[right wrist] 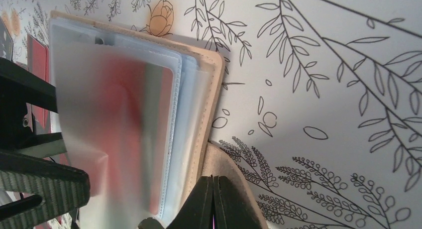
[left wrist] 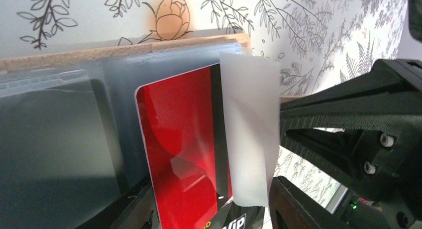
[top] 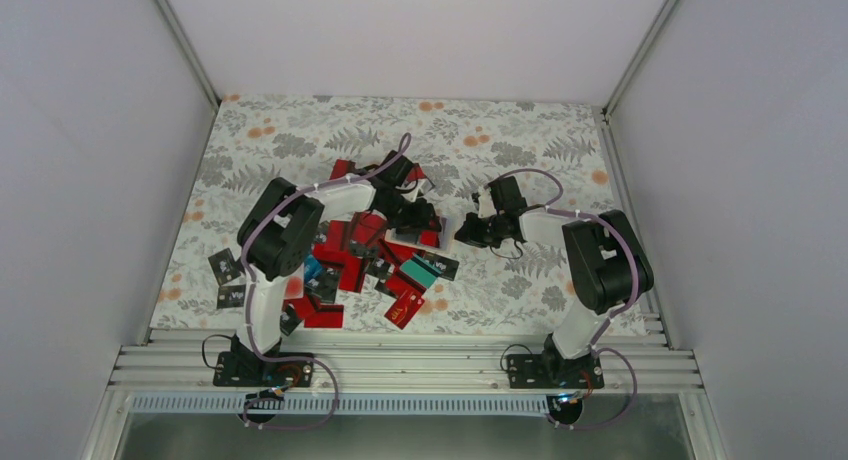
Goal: Put the credit cards into the card holder
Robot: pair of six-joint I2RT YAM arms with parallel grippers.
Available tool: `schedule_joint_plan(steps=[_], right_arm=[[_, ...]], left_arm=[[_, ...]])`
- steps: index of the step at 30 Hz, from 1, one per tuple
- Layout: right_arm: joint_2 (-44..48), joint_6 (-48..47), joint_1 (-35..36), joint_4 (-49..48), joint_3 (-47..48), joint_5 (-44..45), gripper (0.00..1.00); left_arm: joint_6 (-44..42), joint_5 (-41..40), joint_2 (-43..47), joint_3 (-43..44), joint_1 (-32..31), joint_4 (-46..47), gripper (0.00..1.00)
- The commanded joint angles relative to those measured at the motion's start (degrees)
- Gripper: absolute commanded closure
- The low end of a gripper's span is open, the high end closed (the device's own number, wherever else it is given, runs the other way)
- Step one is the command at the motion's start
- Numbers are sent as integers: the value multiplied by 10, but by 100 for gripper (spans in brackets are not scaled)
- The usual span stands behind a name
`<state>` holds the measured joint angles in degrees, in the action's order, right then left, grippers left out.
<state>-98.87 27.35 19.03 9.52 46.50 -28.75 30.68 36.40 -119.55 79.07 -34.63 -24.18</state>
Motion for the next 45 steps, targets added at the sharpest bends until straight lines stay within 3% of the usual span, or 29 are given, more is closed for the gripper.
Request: schedule_joint_plan(steps=[1,8,24,30,36,38,43,45], right_arm=[[13,-6,-2,1,10,1,96],[19,-5,-2,0,9,-3,96],[57,-5,-2,8,18,-10,96],[81,-5,-2,16,21,-15,91],[120,-12,-2,33,31,-24,84],[127,-15,-2,41,37,-24,76],[141,-2,-2,29,29,-45,52],[140,8,-2,14,23,-65,48]], left_arm=[[1,-22,19,1,-2,-26,43],[6,-24,15,12,-7,-26,34],[4,-44,-5,50,-32,-49,33],[0,-86,23,43,-33,-50,25],[-28,-149,76,54,-32,-67,20],[-44,-187,106,42,-33,-63,21],[-81,-251,161,-11,-34,-44,31],[-89,-254,171,-34,-34,-30,38]])
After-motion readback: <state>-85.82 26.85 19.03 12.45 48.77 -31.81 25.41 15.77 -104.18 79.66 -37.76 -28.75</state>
